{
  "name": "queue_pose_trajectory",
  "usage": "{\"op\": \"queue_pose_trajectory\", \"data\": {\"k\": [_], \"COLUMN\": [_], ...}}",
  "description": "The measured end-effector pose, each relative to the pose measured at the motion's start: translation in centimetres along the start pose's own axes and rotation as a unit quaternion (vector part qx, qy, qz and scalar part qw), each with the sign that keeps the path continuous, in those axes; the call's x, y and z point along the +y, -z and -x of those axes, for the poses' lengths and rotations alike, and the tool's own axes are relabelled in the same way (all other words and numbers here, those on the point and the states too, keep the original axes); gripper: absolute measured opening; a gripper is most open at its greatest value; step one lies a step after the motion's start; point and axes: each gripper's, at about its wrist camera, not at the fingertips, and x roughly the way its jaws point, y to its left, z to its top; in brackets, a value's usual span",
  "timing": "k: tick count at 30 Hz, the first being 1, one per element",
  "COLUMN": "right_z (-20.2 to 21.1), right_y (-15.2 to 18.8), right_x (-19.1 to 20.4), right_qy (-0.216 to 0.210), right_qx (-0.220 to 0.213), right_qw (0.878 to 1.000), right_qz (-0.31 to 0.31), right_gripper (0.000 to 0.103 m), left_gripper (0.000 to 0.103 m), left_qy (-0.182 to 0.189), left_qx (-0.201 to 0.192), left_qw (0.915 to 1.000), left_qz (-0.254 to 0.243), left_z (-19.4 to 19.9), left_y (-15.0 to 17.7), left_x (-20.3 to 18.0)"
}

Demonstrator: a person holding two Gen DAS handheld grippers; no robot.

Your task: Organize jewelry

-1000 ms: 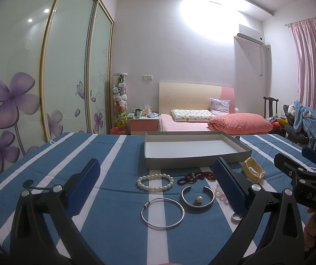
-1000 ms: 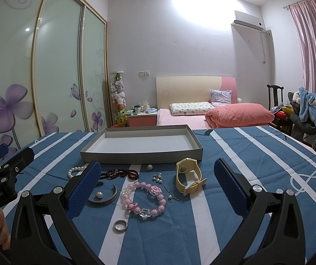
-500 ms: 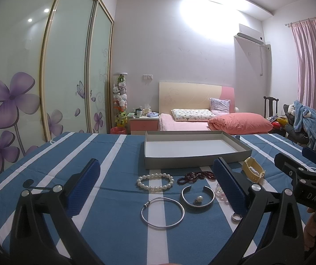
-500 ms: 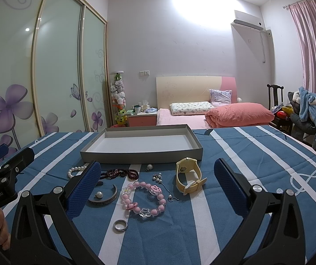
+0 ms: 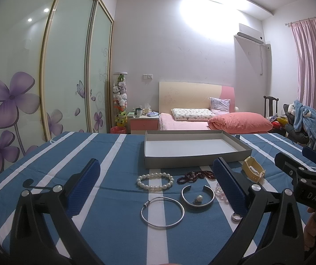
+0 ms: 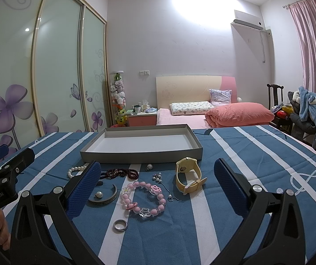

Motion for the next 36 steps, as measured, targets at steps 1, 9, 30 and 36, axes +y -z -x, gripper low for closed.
{"op": "queue_pose_trajectory", "data": {"k": [1,9,30,36], "right_z": [0.0,0.0,-0.1,-0.1], "right_y": [0.0,0.0,0.0,0.1], "right_x": [0.0,0.0,0.0,0.0], "right_qy": [0.000,0.000,0.000,0.000], "right_qx": [0.000,0.000,0.001,0.001], "right_qw": [1.000,1.000,1.000,1.000], "right_qz": [0.000,0.000,-0.001,-0.001], "right_gripper": [0.101,0.101,0.101,0.101], "left_gripper": [0.099,0.099,0.099,0.099], "left_qy": [0.000,0.000,0.000,0.000], "left_qx": [0.000,0.000,0.002,0.006], "left_qw": [1.0000,1.0000,1.0000,1.0000], "left_qz": [0.000,0.000,0.000,-0.001], "left_z": [0.0,0.0,-0.3,-0.7], "left_y": [0.0,0.0,0.1,1.2], "left_x": [0.0,0.0,0.2,-0.4]}}
